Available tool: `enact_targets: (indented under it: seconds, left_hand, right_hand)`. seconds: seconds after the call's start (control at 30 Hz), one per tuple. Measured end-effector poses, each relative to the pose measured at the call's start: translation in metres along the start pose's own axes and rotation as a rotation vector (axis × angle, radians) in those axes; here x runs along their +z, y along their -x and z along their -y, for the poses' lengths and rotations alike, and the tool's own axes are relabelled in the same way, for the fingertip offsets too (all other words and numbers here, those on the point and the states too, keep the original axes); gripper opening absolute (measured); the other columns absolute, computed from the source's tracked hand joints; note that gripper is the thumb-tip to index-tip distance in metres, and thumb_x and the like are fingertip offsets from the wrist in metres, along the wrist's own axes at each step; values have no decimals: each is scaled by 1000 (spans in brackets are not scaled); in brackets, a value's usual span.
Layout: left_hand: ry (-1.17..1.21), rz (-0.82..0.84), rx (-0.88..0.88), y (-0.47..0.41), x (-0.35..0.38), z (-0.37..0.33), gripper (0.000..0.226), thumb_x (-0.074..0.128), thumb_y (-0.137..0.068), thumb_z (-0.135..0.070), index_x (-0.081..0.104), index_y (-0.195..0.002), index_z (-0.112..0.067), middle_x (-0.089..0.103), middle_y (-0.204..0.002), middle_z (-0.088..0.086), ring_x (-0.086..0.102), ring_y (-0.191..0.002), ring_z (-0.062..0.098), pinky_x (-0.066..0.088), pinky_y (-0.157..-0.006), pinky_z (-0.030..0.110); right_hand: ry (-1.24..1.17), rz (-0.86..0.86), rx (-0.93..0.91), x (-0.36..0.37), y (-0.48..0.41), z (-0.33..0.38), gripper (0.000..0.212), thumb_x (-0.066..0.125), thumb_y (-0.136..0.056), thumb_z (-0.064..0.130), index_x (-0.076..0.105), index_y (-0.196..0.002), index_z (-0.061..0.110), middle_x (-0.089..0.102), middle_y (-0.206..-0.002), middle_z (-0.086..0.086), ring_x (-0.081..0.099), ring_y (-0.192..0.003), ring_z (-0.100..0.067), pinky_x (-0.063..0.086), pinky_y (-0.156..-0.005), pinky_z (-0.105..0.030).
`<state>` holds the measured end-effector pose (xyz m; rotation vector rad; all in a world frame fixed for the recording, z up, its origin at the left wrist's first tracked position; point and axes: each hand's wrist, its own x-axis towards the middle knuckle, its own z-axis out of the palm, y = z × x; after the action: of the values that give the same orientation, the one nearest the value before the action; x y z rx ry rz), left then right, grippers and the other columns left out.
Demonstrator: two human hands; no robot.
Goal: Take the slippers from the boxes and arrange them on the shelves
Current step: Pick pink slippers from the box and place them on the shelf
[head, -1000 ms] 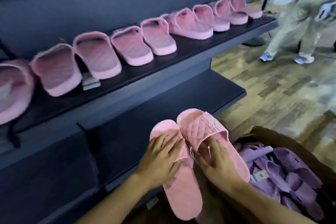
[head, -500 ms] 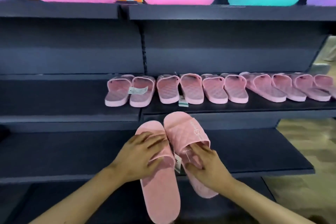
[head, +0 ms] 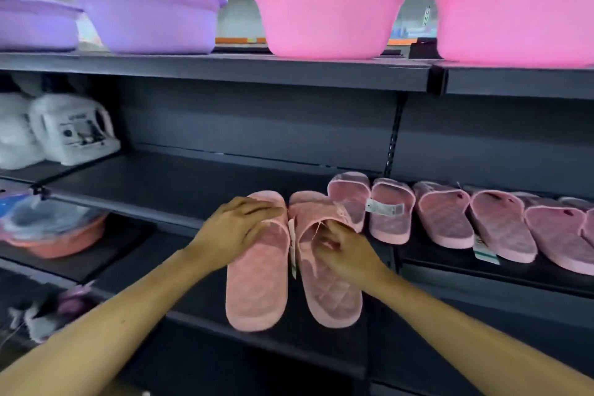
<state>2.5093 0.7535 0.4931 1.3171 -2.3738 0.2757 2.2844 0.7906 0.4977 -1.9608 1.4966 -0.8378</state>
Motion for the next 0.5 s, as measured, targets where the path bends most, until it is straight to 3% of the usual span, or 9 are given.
enact_targets:
  seconds: [0.17,0.23,0.33,0.5]
  left_hand:
    - [87,-3,-130,-44,19,69,51,29,-87,-45,61,-123,-29,63,-124,-3,57,-107,30,46,-94,43]
    - [125,15,-198,-59,34,94,35,44,-92,-33,58,-125,-33,60,-127,-5,55,-109,27,46,-94,40]
    - [239,112,-269,-82,59,125,37,48,-94,-23,53,-129,-35,54,-132,-2,50,-116,23,42,-100,34]
    - [176,255,-277,-106,88,120,42,30,-100,-31,31,-142,-25,31,-148,2,28,-128,27,26,-106,30]
  right_hand:
    - [-16,-39,64,39,-77,16,24,53,-89,19,61,-112,14,64,-115,-1,59,-104,-17,46,-91,-29]
    - [-6,-49,111,48,-101,17,25,50,-92,23,60,-113,17,63,-116,0,55,-97,-14,41,-81,-22]
    - [80,-96,187,58,-130,13,28,49,-93,29,56,-116,15,64,-113,-1,52,-87,-11,36,-62,-14]
    - [265,-156,239,70,-162,-2,33,52,-87,29,54,-113,10,62,-115,-9,59,-104,-25,46,-84,-29]
